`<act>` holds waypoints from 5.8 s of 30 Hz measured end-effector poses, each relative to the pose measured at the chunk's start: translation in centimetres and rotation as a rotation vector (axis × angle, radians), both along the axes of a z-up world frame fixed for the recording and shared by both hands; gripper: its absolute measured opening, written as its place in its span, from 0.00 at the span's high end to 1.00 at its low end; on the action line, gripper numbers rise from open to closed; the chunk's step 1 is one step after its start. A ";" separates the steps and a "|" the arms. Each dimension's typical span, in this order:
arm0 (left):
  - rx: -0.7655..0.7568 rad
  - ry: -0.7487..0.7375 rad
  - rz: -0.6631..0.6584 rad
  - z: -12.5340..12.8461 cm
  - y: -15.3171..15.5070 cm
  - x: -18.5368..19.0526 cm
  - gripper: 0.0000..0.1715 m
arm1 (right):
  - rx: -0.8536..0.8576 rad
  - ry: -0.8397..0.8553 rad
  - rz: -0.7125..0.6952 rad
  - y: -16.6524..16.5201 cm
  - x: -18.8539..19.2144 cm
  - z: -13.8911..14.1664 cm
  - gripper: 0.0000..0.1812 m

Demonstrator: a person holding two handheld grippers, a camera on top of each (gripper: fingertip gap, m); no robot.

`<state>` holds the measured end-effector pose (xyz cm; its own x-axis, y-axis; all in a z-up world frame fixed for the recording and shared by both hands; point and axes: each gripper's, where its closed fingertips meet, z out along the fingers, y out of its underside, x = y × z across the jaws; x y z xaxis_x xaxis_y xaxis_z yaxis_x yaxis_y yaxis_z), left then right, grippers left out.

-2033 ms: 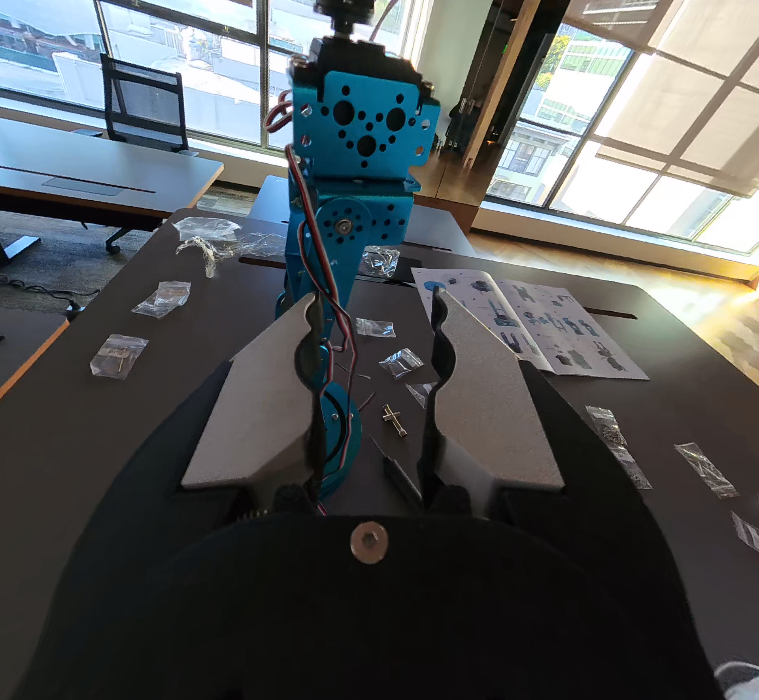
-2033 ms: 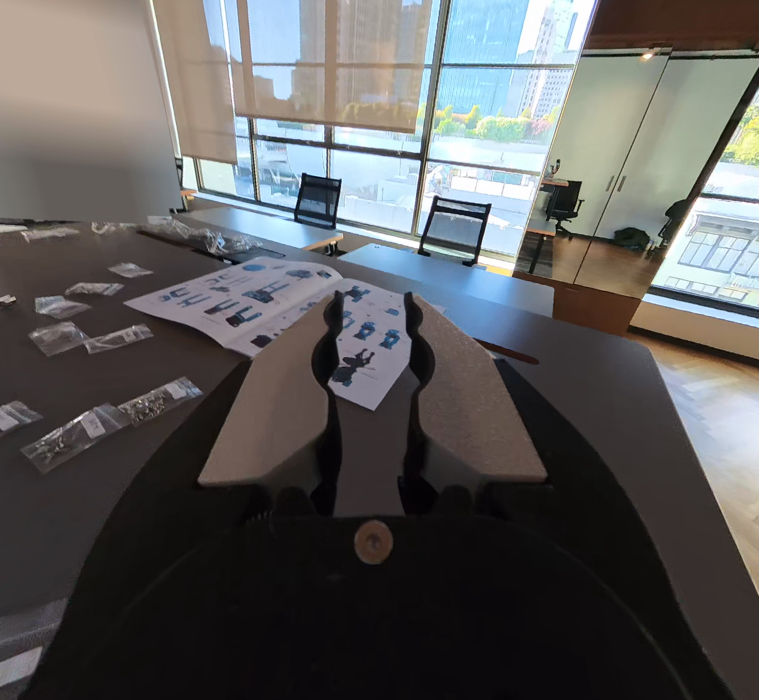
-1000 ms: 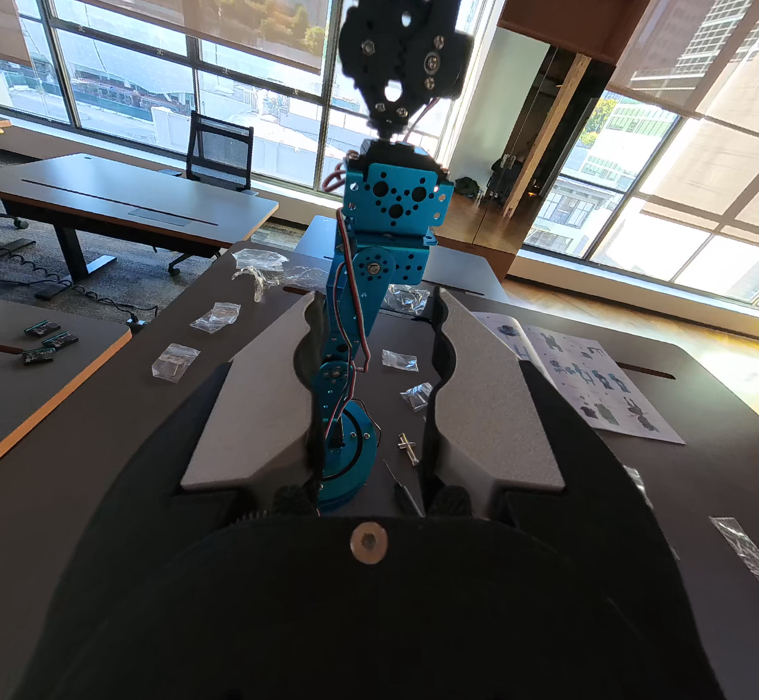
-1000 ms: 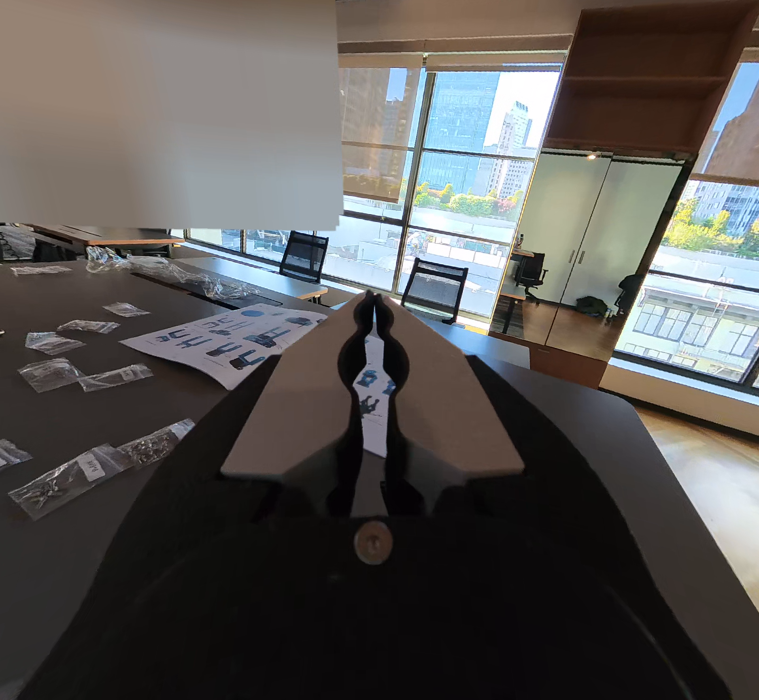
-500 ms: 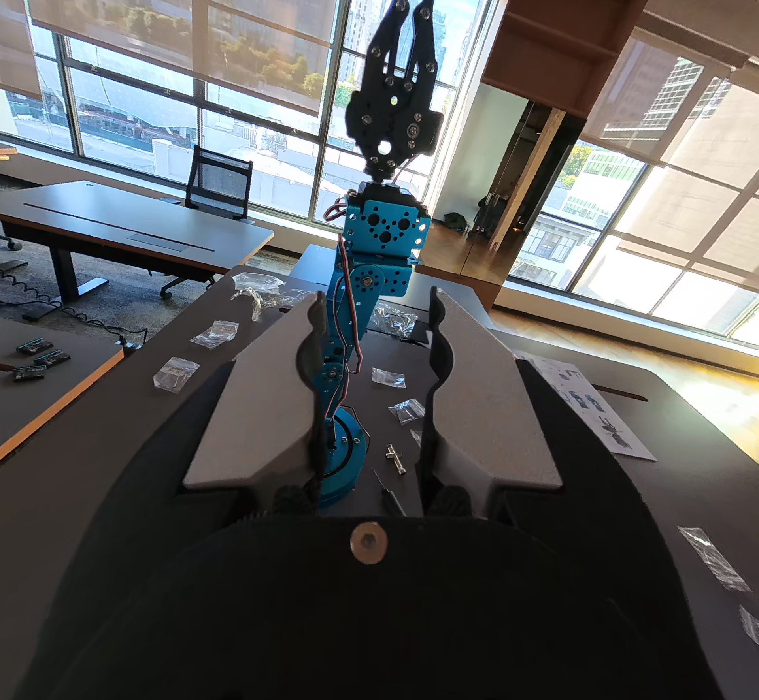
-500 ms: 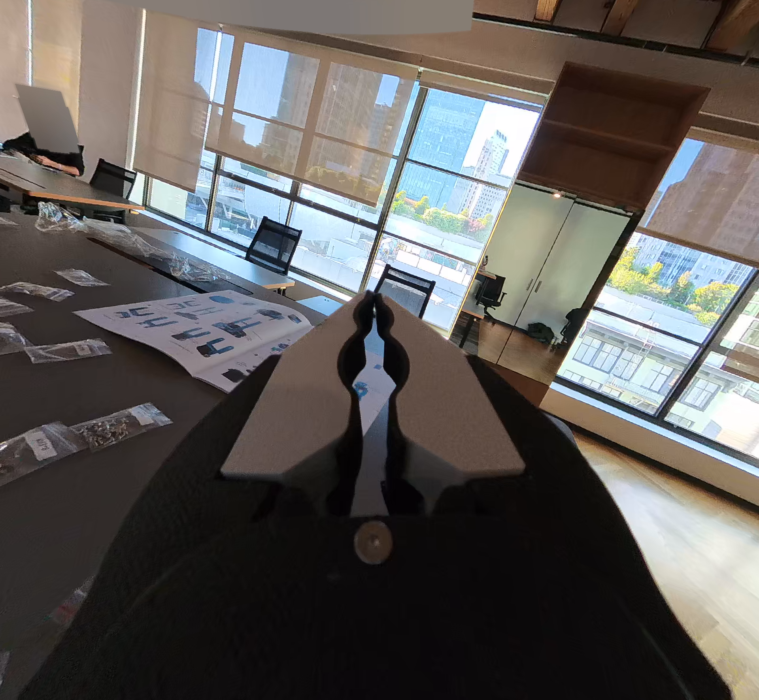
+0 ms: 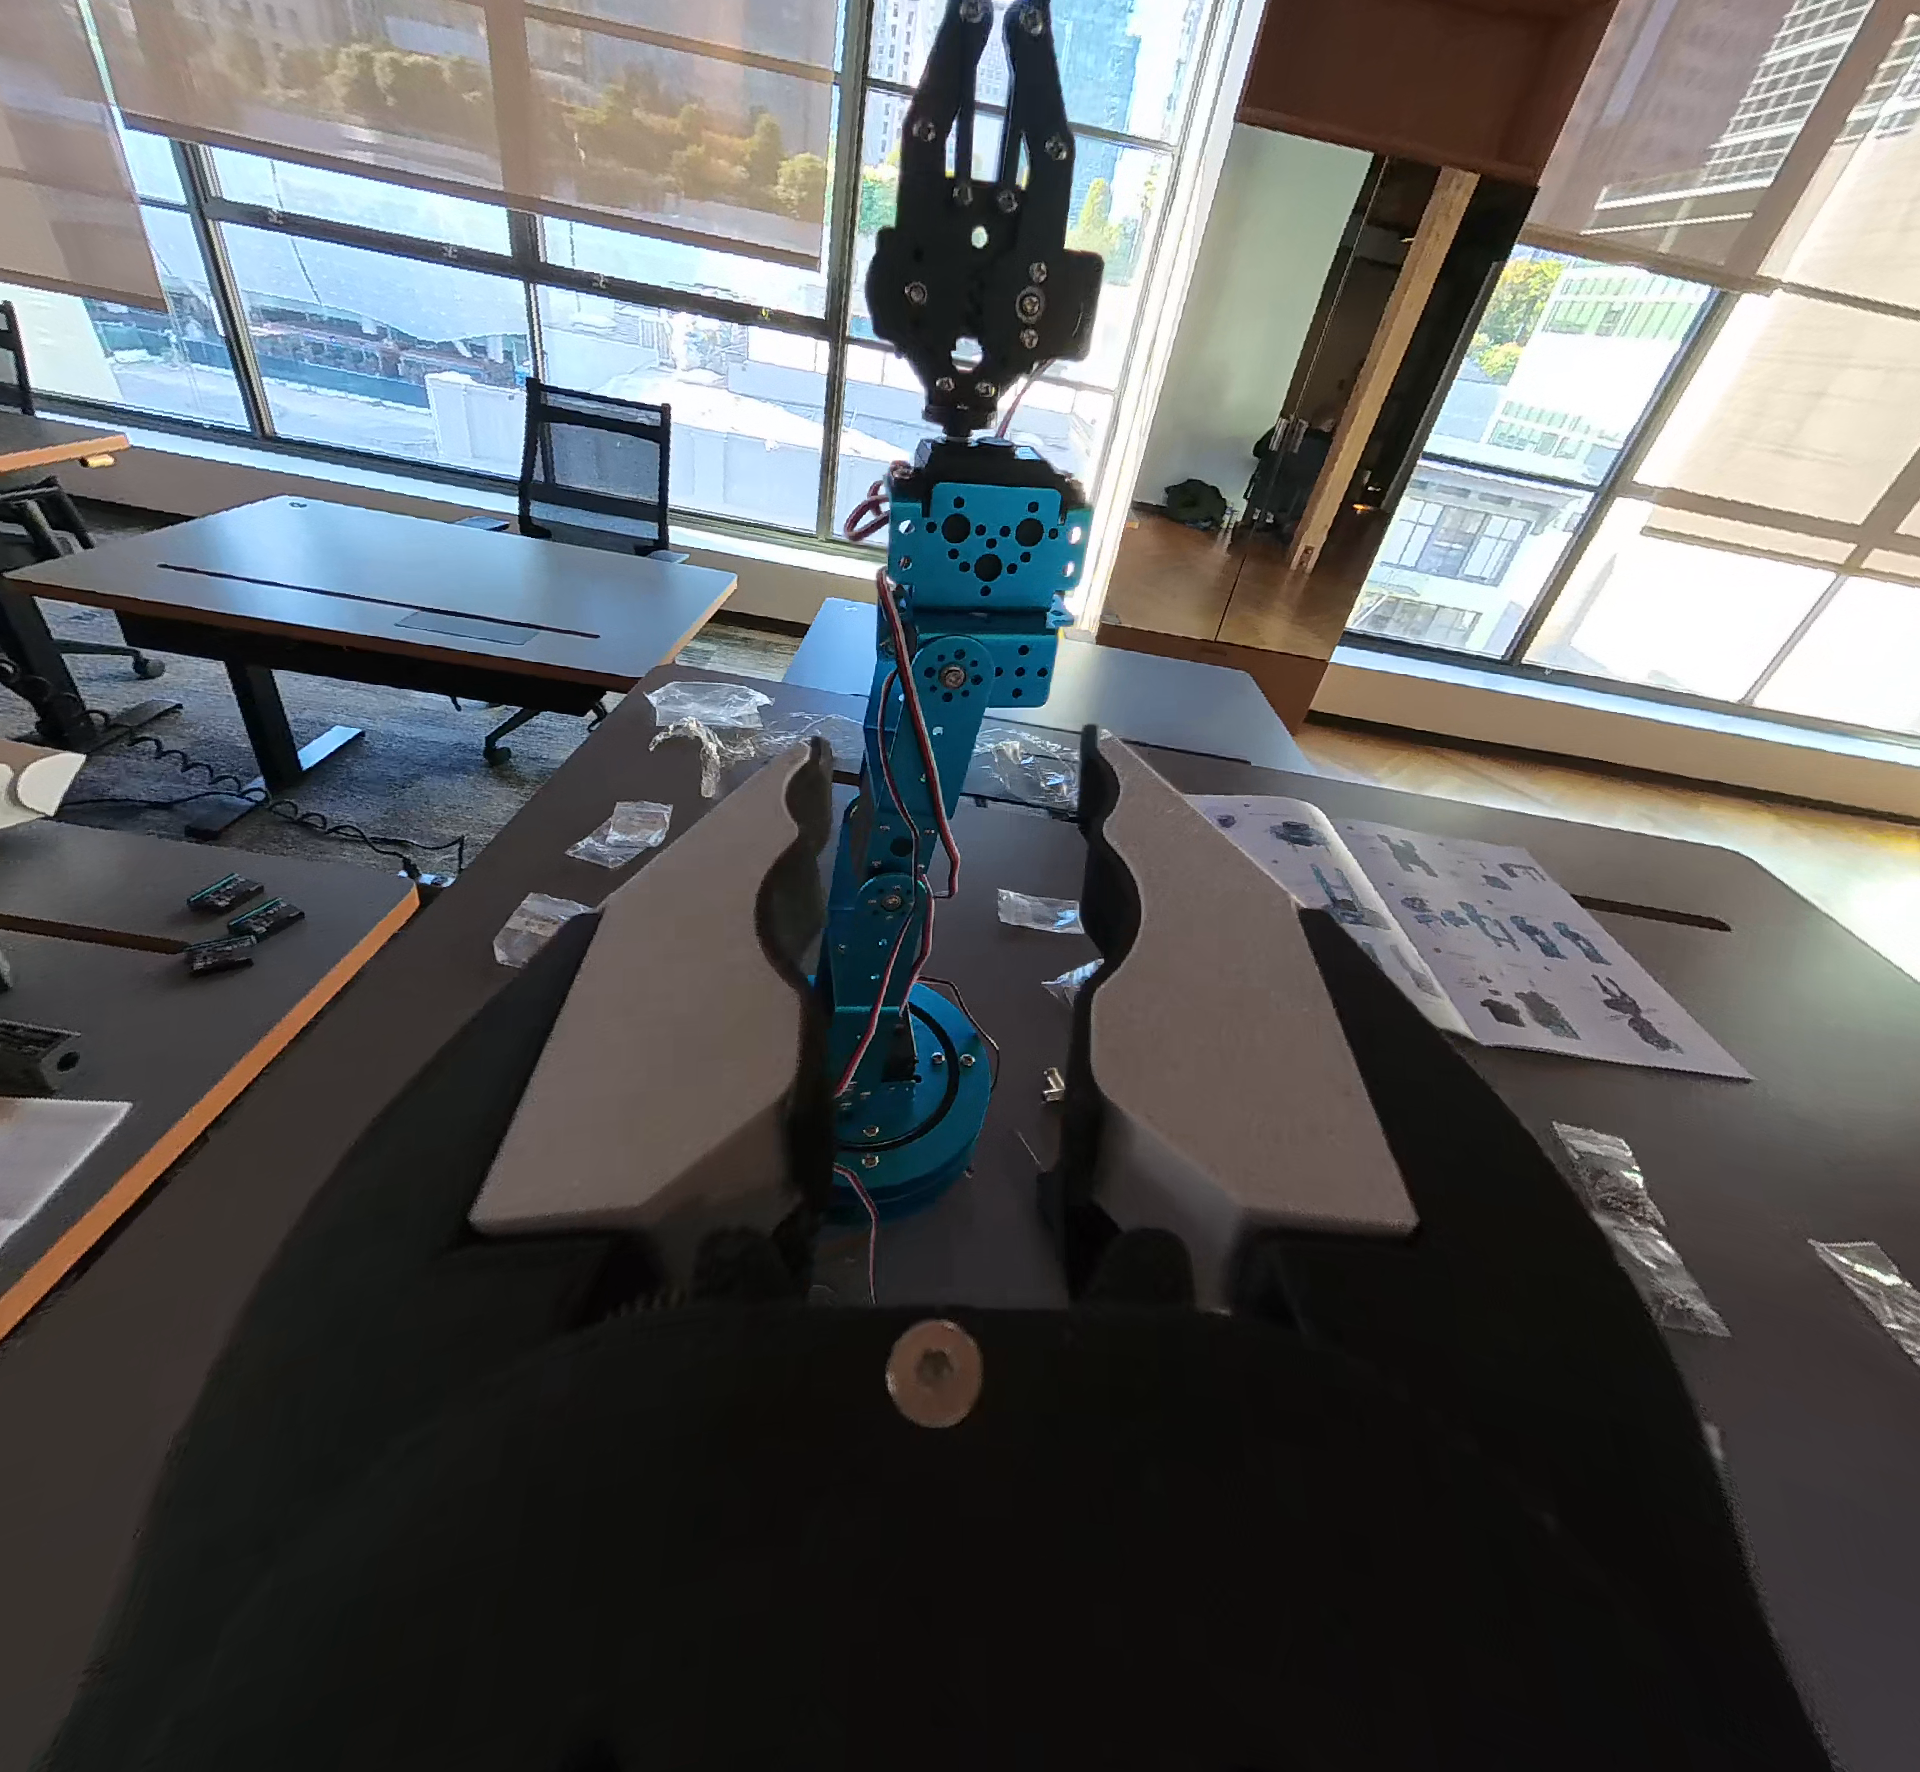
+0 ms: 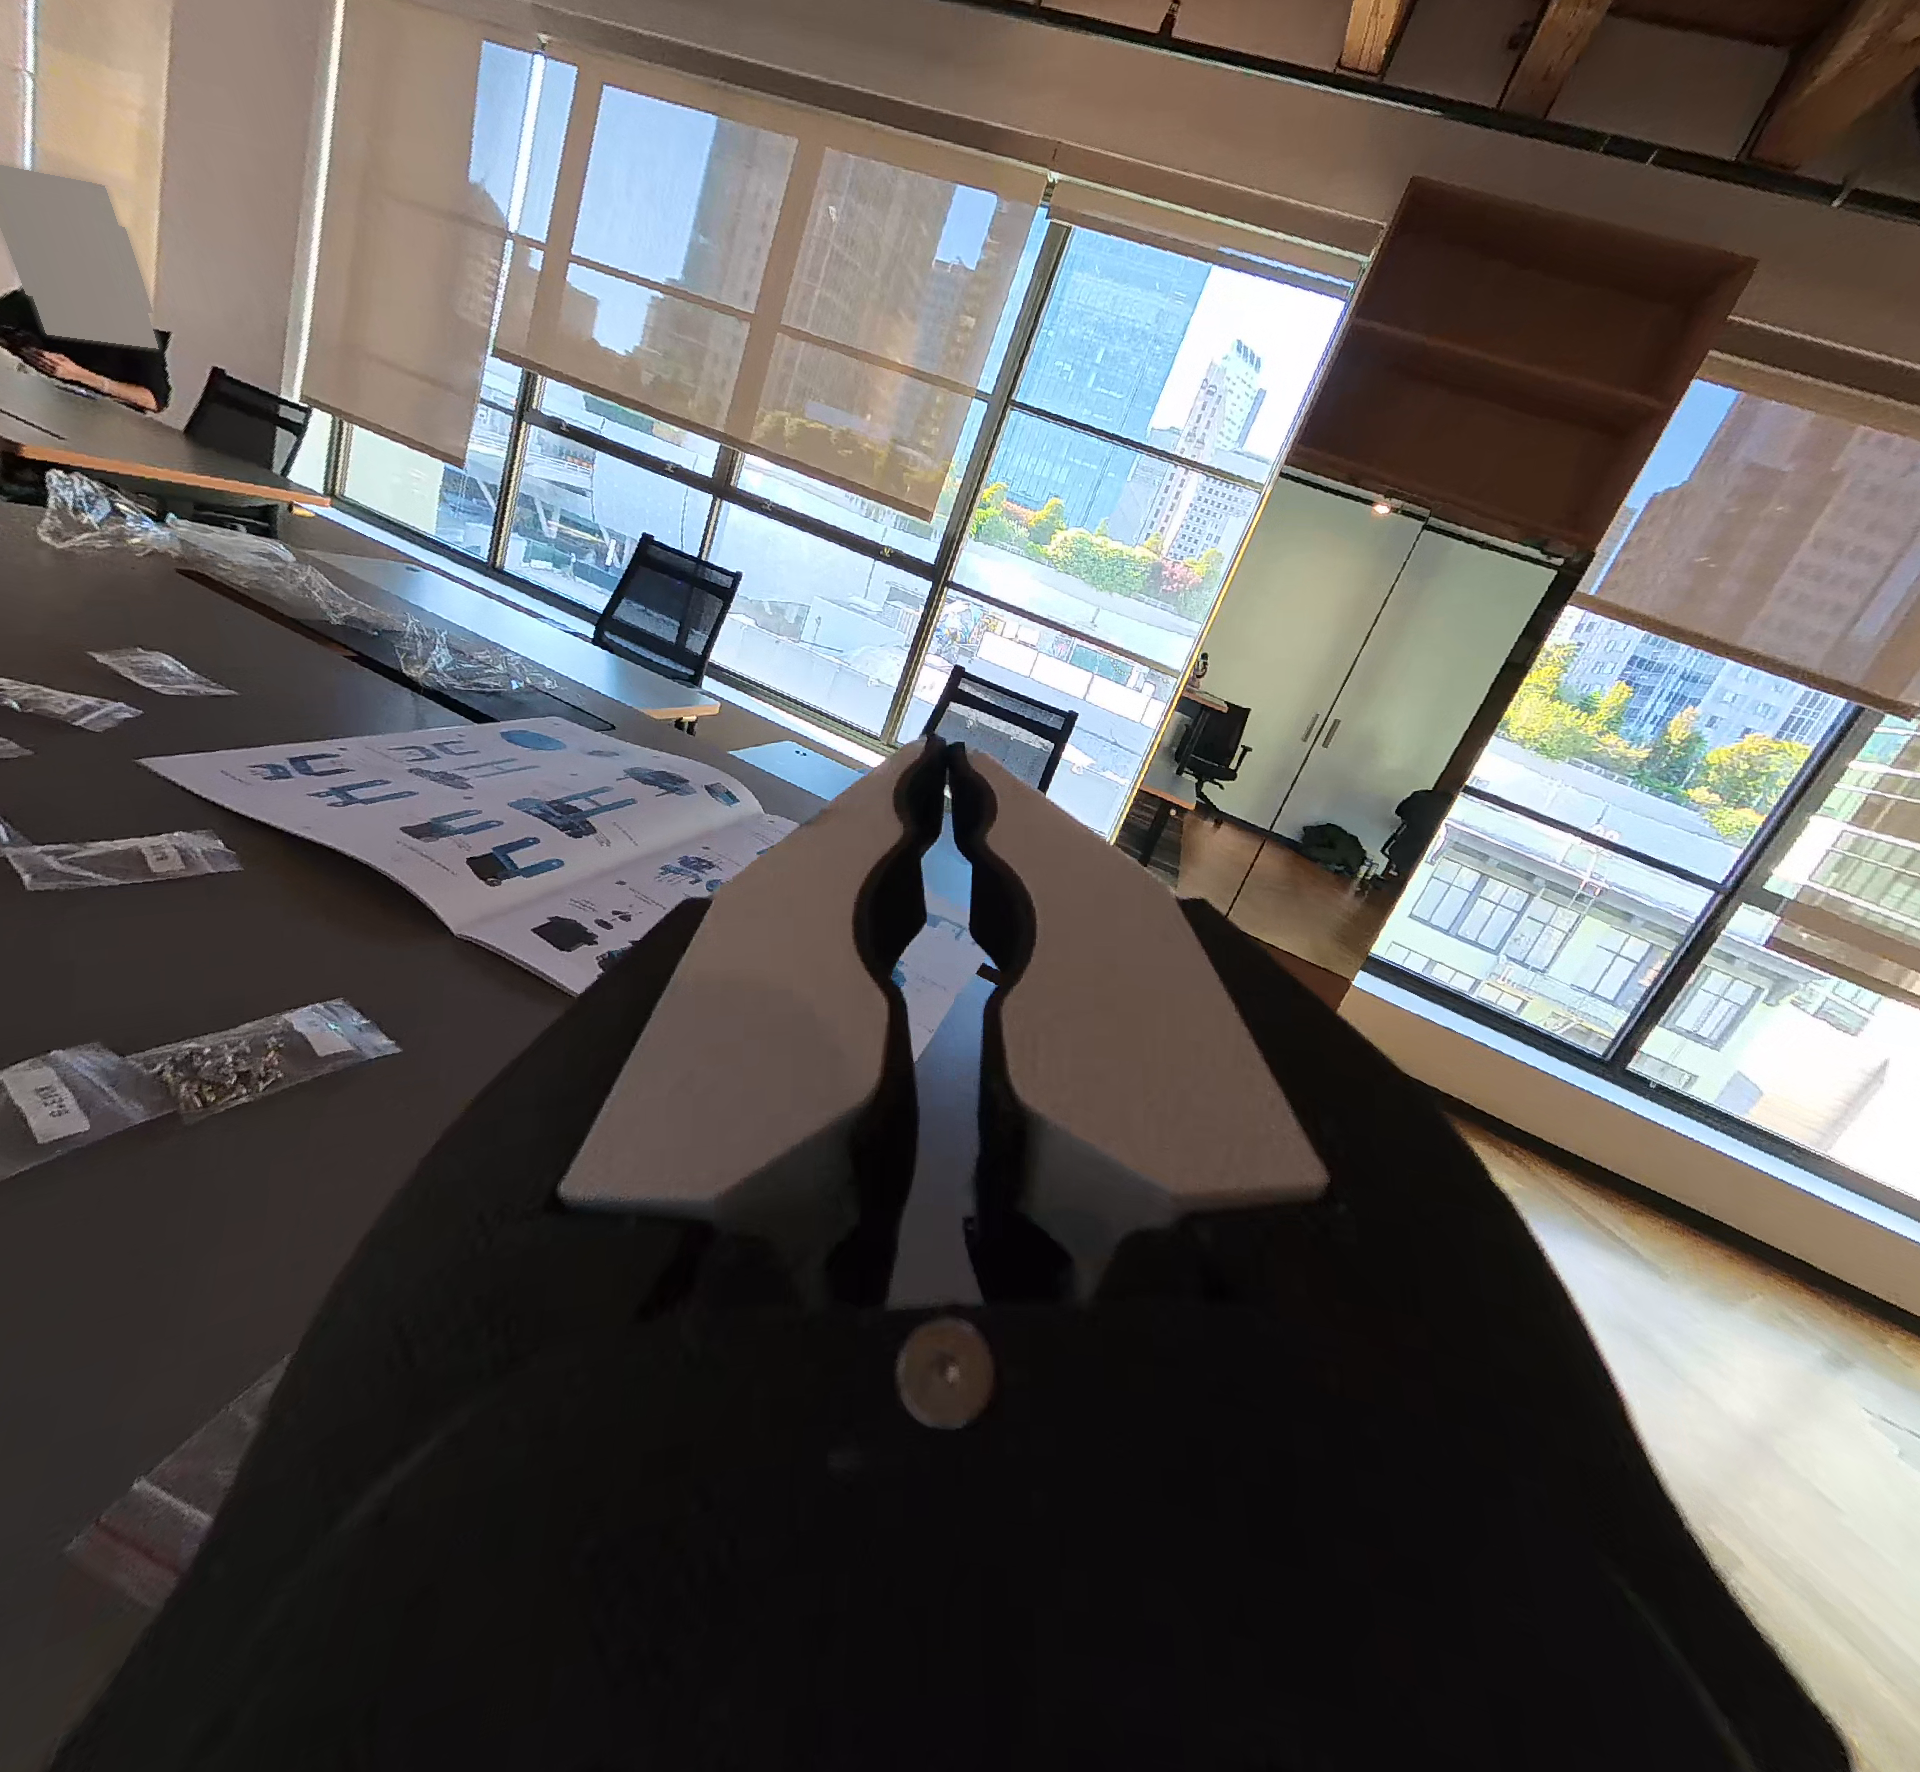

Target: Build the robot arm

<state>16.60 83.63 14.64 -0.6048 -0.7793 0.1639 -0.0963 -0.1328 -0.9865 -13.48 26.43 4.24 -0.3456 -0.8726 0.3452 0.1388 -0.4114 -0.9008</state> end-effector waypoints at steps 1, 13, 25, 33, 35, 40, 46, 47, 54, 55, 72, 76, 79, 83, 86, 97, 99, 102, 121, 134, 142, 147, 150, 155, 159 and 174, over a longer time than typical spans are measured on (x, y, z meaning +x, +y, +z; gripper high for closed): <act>0.008 -0.001 0.003 0.0 0.0 -0.1 0.73 | 0.000 -0.001 0.001 0.0 0.0 0.0 1.00; 0.024 -0.020 -0.015 1.0 1.3 -1.0 0.74 | 0.000 0.084 -0.015 -0.8 0.8 -1.7 1.00; -0.048 -0.063 -0.079 1.5 2.3 0.8 0.71 | 0.026 0.128 -0.079 -3.0 1.3 -3.8 1.00; -0.005 -0.140 -0.172 7.2 -4.1 6.5 0.47 | -0.013 0.157 -0.099 -3.1 1.5 -3.8 1.00; -0.001 -0.156 -0.149 7.7 -5.5 7.2 0.44 | -0.031 0.168 -0.108 -3.1 1.4 -3.9 1.00; 0.055 -0.209 -0.017 8.4 -6.3 8.8 0.40 | -0.062 0.189 -0.114 -3.0 0.9 -4.1 1.00; 0.159 -0.144 0.022 7.0 -8.1 10.3 0.41 | -0.088 0.214 -0.109 -2.8 0.6 -4.1 1.00; 0.172 -0.139 0.026 6.7 -8.3 10.5 0.42 | -0.092 0.211 -0.102 -2.6 0.7 -4.0 1.00; 0.226 -0.135 0.076 5.7 -8.5 11.4 0.51 | -0.188 0.266 -0.074 -0.6 1.6 -4.1 1.00; 0.229 -0.134 0.079 5.7 -8.4 11.4 0.53 | -0.200 0.275 -0.070 -0.4 1.7 -4.2 1.00; 0.255 -0.128 0.015 5.5 -8.5 11.3 0.59 | -0.216 0.311 -0.076 -0.5 2.1 -4.9 1.00; 0.218 -0.125 -0.041 5.6 -8.5 10.7 0.59 | -0.174 0.322 -0.064 -1.2 2.5 -5.7 1.00; 0.162 -0.109 -0.103 5.2 -7.3 9.5 0.46 | -0.105 0.338 -0.003 -0.8 3.3 -6.4 0.99; 0.149 -0.096 -0.232 1.7 -4.8 7.6 0.50 | -0.113 0.333 0.189 5.3 7.2 -3.2 0.93; 0.146 -0.103 -0.313 -1.2 -3.5 8.4 0.50 | -0.189 0.314 0.432 14.2 13.1 0.9 0.84; -0.065 -0.143 -0.947 1.3 -5.5 8.7 0.54 | -0.780 -0.069 0.738 42.9 31.1 17.6 0.82; -0.052 -0.138 -1.037 1.0 -6.1 8.8 0.53 | -0.836 -0.068 0.766 45.6 33.6 18.5 0.79; -0.051 -0.113 -1.141 0.5 -6.6 8.7 0.54 | -0.883 -0.003 0.724 45.8 35.6 19.6 0.79; -0.156 -0.013 -0.663 -2.4 4.1 10.4 0.59 | -0.283 0.178 -0.012 6.7 1.5 10.8 0.88; -0.068 0.049 -0.329 -0.3 -2.5 -1.6 0.59 | -0.055 0.327 -0.062 -12.3 -2.7 -8.4 0.94; 0.040 0.024 -0.320 -1.8 -6.0 -5.1 0.58 | -0.270 0.447 -0.075 -11.0 -2.5 -9.4 0.94; -0.030 0.000 -0.290 -3.9 -4.5 -4.5 0.58 | -0.325 0.341 -0.071 -10.0 -1.7 -6.8 0.95; -0.067 0.001 -0.293 -4.4 -2.8 -2.8 0.58 | -0.521 0.311 0.095 -3.0 2.7 -3.1 0.96; -0.087 -0.046 -0.389 -2.7 -1.8 0.9 0.54 | -0.584 0.166 0.594 14.8 11.9 3.4 0.92; -0.071 -0.089 -0.527 -1.1 -2.2 4.0 0.53 | -0.675 0.032 0.825 28.9 18.2 8.9 0.88; -0.020 -0.134 -1.258 0.6 -7.0 6.8 0.55 | -0.978 0.054 0.797 49.7 38.9 18.0 0.80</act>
